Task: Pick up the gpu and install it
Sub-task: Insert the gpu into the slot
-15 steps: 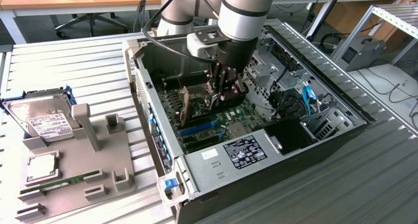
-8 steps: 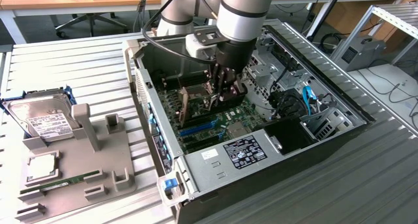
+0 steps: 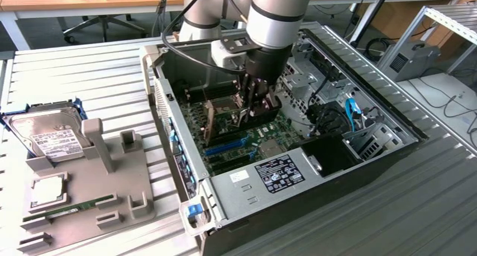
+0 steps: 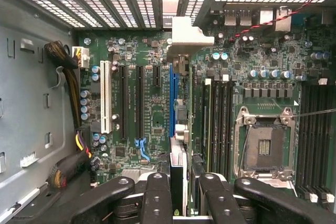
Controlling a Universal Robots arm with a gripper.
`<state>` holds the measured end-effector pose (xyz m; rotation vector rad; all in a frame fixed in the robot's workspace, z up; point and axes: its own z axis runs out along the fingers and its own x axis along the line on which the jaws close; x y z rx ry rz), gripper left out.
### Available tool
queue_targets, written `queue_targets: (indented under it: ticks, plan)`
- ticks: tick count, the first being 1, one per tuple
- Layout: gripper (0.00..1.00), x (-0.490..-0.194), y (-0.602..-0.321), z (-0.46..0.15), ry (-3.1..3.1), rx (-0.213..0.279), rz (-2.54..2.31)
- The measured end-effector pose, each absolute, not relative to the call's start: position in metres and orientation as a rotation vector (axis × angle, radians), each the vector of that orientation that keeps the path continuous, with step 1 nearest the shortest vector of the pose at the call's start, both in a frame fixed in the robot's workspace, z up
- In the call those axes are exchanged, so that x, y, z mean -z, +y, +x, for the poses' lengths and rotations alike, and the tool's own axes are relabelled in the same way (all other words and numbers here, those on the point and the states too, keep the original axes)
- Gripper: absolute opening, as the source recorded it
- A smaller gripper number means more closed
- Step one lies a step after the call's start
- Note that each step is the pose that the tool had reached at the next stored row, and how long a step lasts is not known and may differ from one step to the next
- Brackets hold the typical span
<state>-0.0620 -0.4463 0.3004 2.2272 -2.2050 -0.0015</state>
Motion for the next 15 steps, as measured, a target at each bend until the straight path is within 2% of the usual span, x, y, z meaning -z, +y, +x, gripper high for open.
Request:
queue_targets:
  ticks: [15]
  plan:
    - [0.26, -0.2975, -0.4463, -0.0629, -2.205, 0.002, 2.227]
